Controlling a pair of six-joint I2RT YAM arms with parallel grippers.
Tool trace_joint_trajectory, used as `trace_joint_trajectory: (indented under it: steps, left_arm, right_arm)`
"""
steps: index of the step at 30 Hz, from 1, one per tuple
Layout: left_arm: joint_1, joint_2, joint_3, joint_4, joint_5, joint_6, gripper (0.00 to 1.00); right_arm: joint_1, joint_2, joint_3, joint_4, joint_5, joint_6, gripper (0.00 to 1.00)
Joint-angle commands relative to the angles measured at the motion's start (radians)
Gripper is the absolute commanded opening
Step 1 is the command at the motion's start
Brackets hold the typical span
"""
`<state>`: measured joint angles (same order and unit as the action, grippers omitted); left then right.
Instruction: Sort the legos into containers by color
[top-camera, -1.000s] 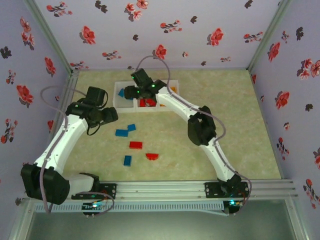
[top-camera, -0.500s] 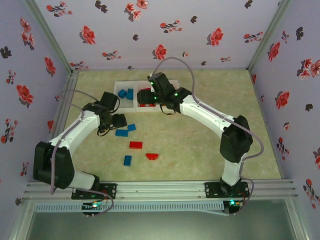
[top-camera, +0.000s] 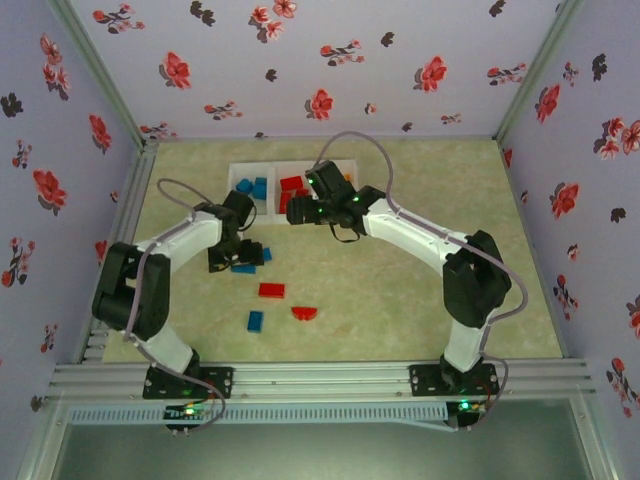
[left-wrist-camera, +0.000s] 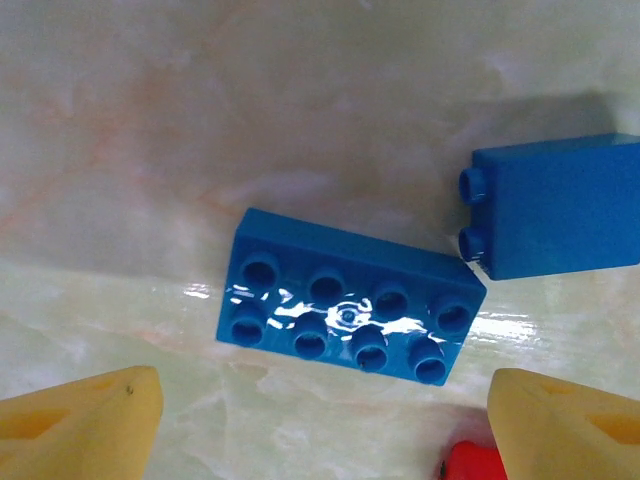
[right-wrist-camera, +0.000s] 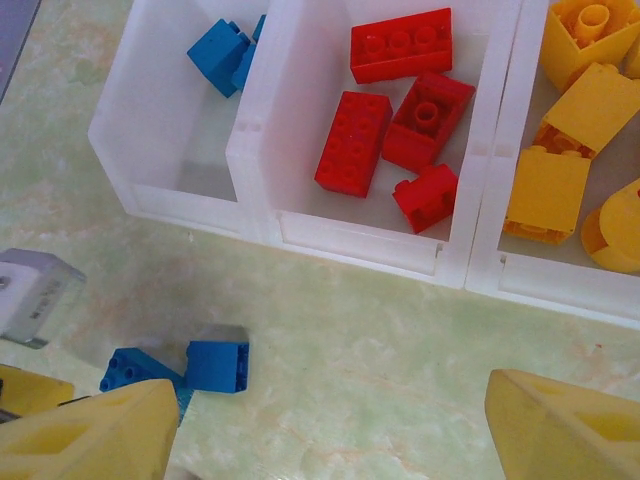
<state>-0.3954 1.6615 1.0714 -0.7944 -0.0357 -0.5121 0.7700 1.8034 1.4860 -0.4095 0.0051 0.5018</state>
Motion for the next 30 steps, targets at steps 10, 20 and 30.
trace_joint_trajectory:
  steps: [10, 20, 30]
  left_arm:
    - [-0.008, 0.116, 0.082, -0.06, -0.008, 0.134, 0.83]
    - [-0.009, 0.176, 0.134, -0.086, -0.034, 0.184, 0.71]
    - [-0.008, 0.156, 0.176, -0.131, -0.045, 0.186, 0.57]
  right_arm:
    - [-0.006, -0.05, -0.007, -0.023, 0.049, 0.0, 0.84]
    - [-0.011, -0.086, -0.038, -0.031, 0.075, -0.002, 0.85]
    - [-0.017, -0.131, -0.078, -0.031, 0.096, -0.002, 0.85]
